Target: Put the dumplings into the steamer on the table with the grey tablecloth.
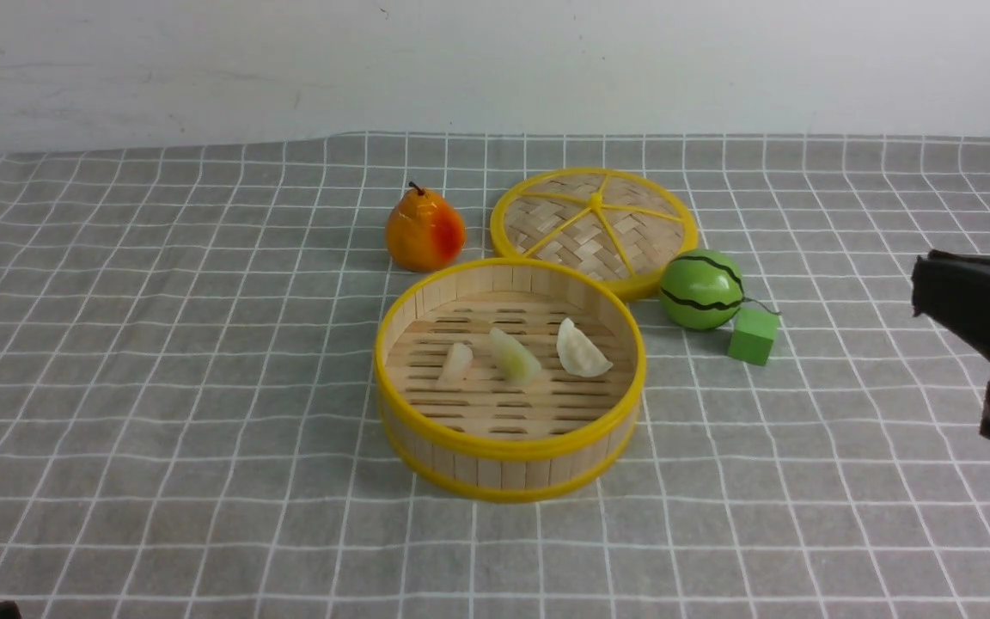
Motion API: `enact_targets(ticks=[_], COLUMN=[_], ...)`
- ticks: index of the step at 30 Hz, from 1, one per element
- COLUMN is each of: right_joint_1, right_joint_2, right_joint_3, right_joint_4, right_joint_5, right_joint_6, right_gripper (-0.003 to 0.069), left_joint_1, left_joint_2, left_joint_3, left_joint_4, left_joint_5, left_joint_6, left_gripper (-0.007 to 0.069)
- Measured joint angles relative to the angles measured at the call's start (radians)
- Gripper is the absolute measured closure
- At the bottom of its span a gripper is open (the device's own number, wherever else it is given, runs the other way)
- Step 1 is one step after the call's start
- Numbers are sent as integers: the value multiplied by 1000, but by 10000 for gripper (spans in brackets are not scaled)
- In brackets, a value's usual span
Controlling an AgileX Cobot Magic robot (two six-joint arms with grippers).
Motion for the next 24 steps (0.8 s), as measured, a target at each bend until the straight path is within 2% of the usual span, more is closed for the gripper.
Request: enact_targets(ticks=[13,19,21,23,24], right_joint_1=[0,0,-13,-44,-95], right_joint_2=[-7,-136,-242,-326,-415], right_joint_3=[22,181,284,367,437], right_joint_4=[0,-1,-15,-33,-41], right_joint_5=[19,-36,-109,-148,-178], right_joint_6=[0,4,6,7,7], right_gripper=[675,680,680,680,680], left_joint_1=[0,0,0,0,0], left_joint_2=[0,0,0,0,0], left_joint_3=[3,3,3,3,3], left_joint_4=[0,0,0,0,0], left_joint_5=[5,6,6,6,6], left_joint_6=[0,0,0,0,0], left_gripper=[526,526,526,526,526])
